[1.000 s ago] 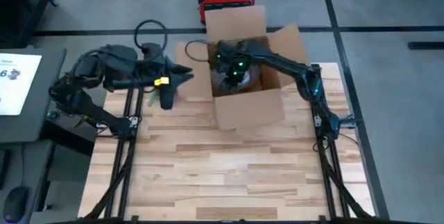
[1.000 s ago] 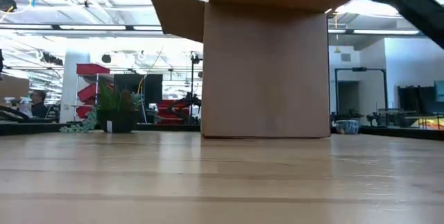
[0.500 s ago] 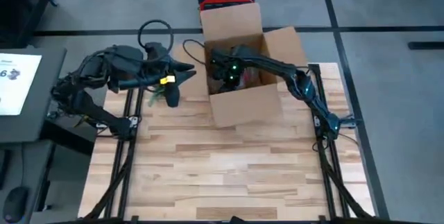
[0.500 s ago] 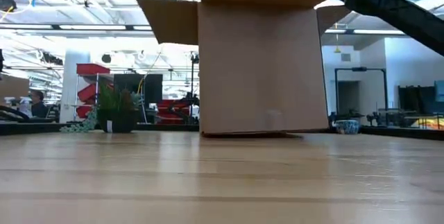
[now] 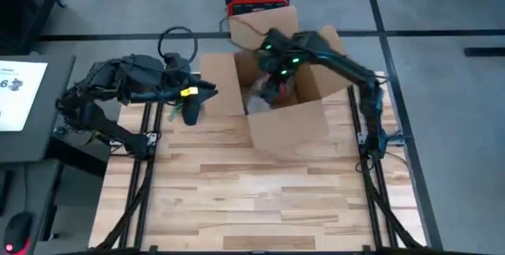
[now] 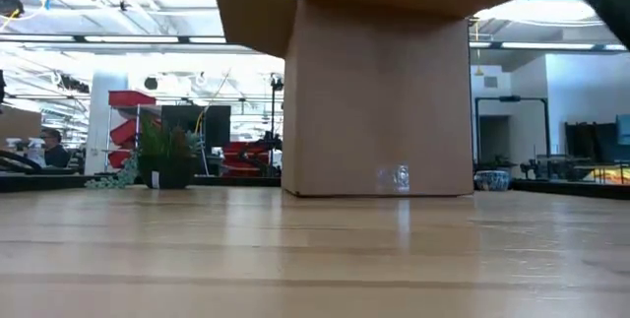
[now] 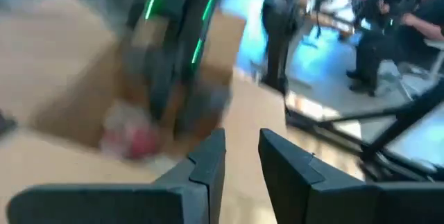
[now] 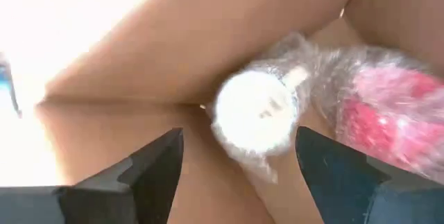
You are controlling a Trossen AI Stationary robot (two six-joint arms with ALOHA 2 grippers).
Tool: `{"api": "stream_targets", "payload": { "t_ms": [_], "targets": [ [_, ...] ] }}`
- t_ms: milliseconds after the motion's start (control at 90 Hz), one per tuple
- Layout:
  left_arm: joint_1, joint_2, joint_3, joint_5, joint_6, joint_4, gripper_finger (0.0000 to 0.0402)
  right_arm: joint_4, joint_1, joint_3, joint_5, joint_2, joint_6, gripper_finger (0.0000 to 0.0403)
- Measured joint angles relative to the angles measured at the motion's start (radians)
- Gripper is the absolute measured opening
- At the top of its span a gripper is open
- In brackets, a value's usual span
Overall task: Wrap mug
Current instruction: Close the cardboard box
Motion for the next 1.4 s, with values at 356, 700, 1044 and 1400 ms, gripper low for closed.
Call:
{"api": "stream_targets", "payload": {
  "t_ms": [356,700,1044,1400],
  "targets": [
    [0.033,-0.05,-0.181,0.014,-0.306,-0.394,0.0022,0.08,-0.052,0.001,0.534,-0.313,0.153,0.0215],
    [0.08,-0.303,-0.536,0.044,-0.581,-0.386,0.0001,-0.13,-0.439,-0.001,0.543,-0.292,0.214,0.0053],
    [0.096,-0.379,-0.937,-0.173,-0.525,0.166,0.0,-0.175,-0.718,-0.001,0.181,-0.204,0.101,0.0001],
    [0.277,-0.204,-0.989,-0.117,-0.249,0.705,0.0,-0.172,-0.612,-0.013,-0.085,-0.191,0.057,0.0]
  ]
}}
